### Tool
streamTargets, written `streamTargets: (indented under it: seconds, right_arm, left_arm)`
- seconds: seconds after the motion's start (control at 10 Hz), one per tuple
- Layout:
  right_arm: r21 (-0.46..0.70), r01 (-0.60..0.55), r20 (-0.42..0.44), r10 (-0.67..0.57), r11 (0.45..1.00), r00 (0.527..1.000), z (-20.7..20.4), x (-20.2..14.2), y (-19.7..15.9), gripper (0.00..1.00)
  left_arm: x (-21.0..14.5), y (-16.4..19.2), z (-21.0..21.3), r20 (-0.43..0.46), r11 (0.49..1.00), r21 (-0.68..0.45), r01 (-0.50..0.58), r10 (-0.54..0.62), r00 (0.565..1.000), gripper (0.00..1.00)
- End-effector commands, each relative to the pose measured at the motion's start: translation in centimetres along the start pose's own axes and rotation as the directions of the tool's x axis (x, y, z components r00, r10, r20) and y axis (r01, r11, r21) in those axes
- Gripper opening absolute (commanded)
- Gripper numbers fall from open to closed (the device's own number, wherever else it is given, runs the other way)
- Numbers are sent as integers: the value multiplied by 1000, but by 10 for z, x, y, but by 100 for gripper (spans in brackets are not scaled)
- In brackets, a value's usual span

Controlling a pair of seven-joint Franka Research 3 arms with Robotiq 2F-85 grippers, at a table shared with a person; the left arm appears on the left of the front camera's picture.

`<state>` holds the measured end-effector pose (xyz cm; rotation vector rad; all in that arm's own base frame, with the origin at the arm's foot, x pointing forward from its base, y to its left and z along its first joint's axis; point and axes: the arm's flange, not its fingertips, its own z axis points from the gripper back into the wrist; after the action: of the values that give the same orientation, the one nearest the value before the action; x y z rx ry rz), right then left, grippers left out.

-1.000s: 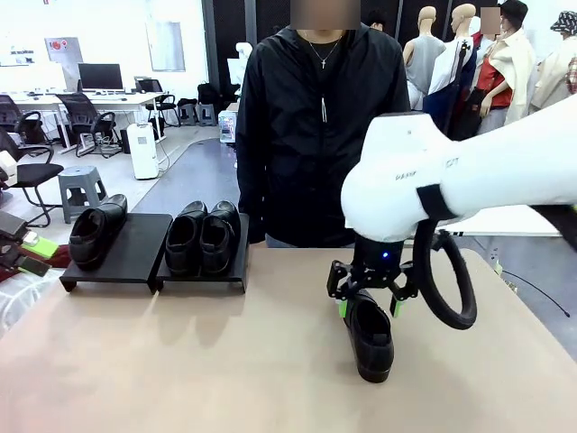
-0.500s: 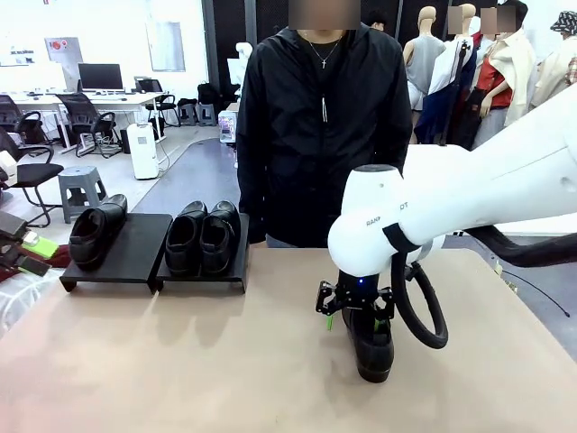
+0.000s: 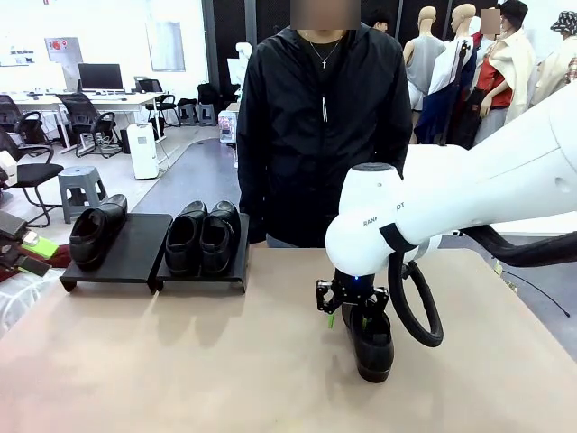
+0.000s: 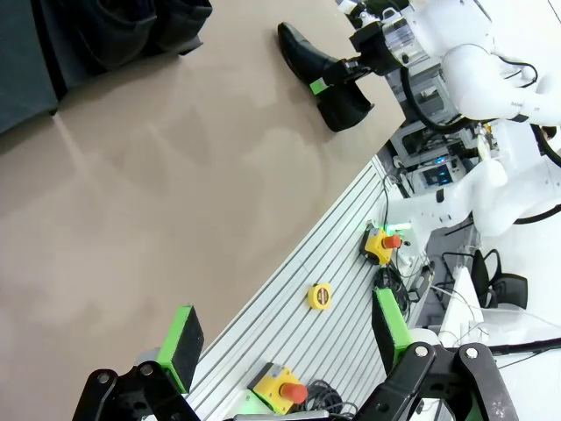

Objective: Organize the shoes by placing them on the stand.
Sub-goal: Pick up one Shoe and place it in the middle of the table.

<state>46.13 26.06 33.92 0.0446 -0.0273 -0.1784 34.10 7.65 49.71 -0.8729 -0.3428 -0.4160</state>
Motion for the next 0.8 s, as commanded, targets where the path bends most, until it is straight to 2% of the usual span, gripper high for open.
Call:
streamTargets:
  seconds: [0.0, 0.3, 0.7]
  right_arm:
    - [-56, 43, 39, -41, 997, 998, -4, -2, 1, 0]
    - [-62, 22, 37, -20, 998, 999, 7, -3, 0, 0]
    - [-71, 34, 84, -28, 997, 996, 55, -26, -16, 0]
  left_arm:
    - [-2, 1, 2, -4, 1000, -5, 20, -20, 1000, 100]
    - [-2, 1, 2, -4, 1000, -5, 20, -20, 1000, 100]
    - [-2, 1, 2, -4, 1000, -5, 20, -20, 1000, 100]
